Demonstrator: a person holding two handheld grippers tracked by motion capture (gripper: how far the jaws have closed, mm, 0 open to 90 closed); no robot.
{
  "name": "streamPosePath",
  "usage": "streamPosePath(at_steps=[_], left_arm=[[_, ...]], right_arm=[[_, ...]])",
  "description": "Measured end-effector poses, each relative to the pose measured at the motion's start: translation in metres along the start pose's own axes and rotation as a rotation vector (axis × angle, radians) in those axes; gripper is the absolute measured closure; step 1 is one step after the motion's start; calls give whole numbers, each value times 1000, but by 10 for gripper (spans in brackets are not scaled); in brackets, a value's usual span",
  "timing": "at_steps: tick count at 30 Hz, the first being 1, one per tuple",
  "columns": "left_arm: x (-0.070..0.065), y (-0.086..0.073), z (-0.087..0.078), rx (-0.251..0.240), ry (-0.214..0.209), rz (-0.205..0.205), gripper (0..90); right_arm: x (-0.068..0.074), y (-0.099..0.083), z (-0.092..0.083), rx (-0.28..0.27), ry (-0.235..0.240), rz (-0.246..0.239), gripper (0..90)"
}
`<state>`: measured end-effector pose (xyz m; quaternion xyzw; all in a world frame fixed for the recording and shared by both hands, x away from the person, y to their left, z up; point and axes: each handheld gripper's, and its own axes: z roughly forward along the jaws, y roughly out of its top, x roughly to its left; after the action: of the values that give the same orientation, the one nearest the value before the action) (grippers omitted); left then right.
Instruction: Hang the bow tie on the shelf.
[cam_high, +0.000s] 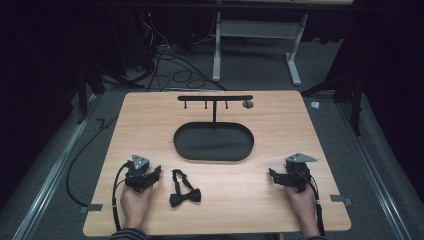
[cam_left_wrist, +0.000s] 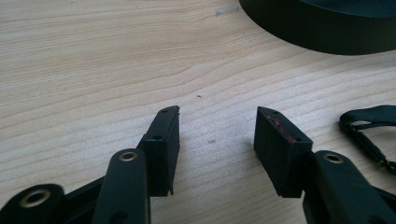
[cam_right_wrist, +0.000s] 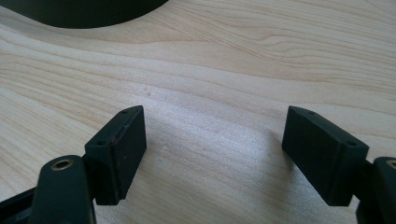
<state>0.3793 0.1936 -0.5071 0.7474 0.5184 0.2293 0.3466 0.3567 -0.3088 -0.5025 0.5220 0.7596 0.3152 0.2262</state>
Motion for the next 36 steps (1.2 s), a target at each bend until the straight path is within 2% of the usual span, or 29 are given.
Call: streamPosePath(at_steps=[18, 36], left_arm=[[0, 0, 0, 0, -3, 0, 478], [0, 0, -1, -3, 1, 7, 503]], right_arm=[[0, 0, 0, 0, 0, 1, 229], [0, 0, 0, 1, -1, 1, 229]])
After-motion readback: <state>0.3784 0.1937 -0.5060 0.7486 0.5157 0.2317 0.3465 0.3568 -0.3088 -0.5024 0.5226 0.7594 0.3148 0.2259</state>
